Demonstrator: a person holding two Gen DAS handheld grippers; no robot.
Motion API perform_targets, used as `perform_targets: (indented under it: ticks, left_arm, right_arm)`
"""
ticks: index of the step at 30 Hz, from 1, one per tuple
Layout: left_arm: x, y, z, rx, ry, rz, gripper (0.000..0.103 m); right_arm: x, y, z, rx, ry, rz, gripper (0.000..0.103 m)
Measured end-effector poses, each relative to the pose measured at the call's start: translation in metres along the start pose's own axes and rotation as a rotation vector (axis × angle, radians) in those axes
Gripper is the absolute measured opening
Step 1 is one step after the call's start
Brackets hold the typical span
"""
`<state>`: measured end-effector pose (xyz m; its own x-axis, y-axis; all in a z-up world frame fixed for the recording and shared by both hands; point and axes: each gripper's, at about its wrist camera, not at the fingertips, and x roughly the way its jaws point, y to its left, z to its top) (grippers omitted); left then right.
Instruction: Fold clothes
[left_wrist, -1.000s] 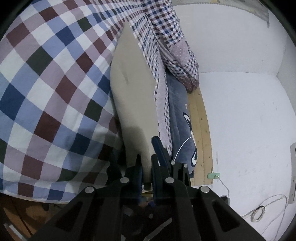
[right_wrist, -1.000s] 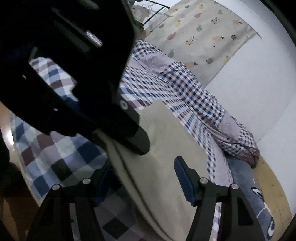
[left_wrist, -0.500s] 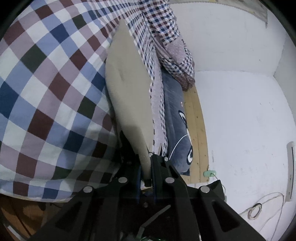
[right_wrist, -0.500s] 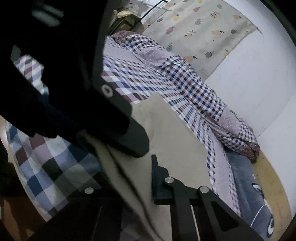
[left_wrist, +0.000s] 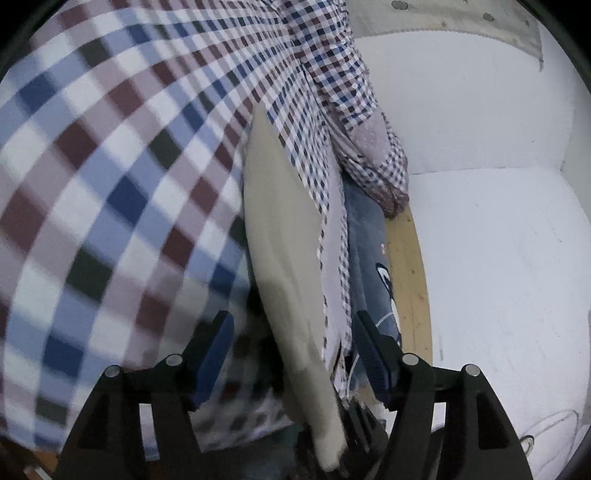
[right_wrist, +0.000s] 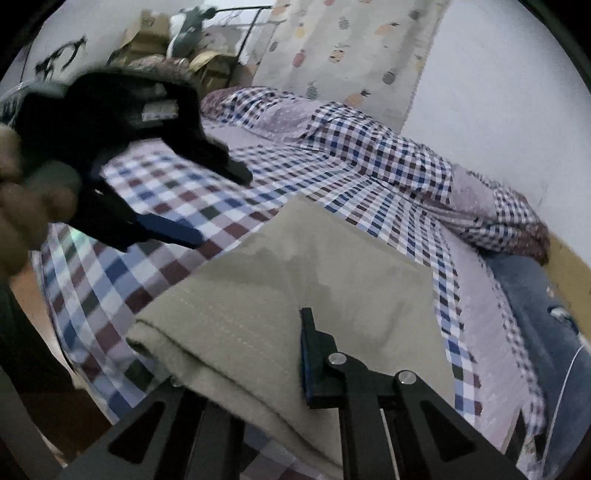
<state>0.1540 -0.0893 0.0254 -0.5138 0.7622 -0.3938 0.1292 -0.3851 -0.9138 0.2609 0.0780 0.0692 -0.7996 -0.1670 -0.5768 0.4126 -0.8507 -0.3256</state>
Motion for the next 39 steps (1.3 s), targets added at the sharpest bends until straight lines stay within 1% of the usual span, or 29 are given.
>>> perform_targets:
  ticks: [3, 10, 14, 17, 19, 22, 23, 24, 26, 27, 29, 32, 35, 39]
  left_arm:
    - [0.020, -0.003, 0.033, 0.046, 0.018, 0.056, 0.070]
    - [0.078, -0.004, 0.096, 0.094, 0.098, 0.105, 0.070]
    - [0.109, -0.007, 0.128, 0.130, 0.122, 0.107, 0.070]
    - [0.121, -0.007, 0.142, 0.159, 0.145, 0.102, 0.070]
    - [0.132, -0.008, 0.151, 0.164, 0.157, 0.079, 0.070]
    - [0.143, -0.008, 0.163, 0.168, 0.164, 0.046, 0.068]
    - [0.146, -0.008, 0.166, 0.166, 0.167, 0.041, 0.065]
    - [0.148, -0.008, 0.168, 0.162, 0.170, 0.040, 0.057]
    - [0.152, -0.005, 0.172, 0.146, 0.180, 0.037, 0.031]
    - [0.152, -0.002, 0.174, 0.133, 0.189, 0.036, 0.012]
    - [0.151, 0.000, 0.177, 0.115, 0.196, 0.032, 0.011]
    - [0.143, -0.013, 0.176, 0.141, 0.169, 0.008, 0.008]
    - [0.136, -0.043, 0.173, 0.193, 0.149, -0.026, 0.007]
    - [0.126, -0.091, 0.158, 0.299, 0.148, -0.033, 0.006]
  right_arm:
    - [-0.008, -0.005, 0.002, 0.054, -0.011, 0.018, 0.007]
    - [-0.015, -0.020, 0.006, 0.121, -0.027, 0.041, 0.007]
    - [-0.020, -0.024, 0.006, 0.149, -0.039, 0.047, 0.007]
    - [-0.022, -0.029, 0.004, 0.182, -0.055, 0.063, 0.007]
    - [-0.024, -0.032, 0.002, 0.204, -0.074, 0.085, 0.007]
    - [-0.024, -0.030, 0.001, 0.199, -0.079, 0.085, 0.007]
    - [-0.025, -0.029, 0.001, 0.197, -0.079, 0.085, 0.007]
    - [-0.025, -0.028, 0.001, 0.195, -0.079, 0.084, 0.007]
    - [-0.026, -0.028, 0.001, 0.193, -0.077, 0.078, 0.007]
    - [-0.026, -0.028, 0.000, 0.195, -0.075, 0.077, 0.007]
    - [-0.027, -0.029, -0.002, 0.203, -0.065, 0.074, 0.007]
    - [-0.027, -0.025, -0.009, 0.218, -0.039, 0.075, 0.008]
    - [-0.030, -0.015, -0.016, 0.224, 0.001, 0.061, 0.011]
    - [-0.039, 0.001, -0.025, 0.245, 0.051, 0.035, 0.015]
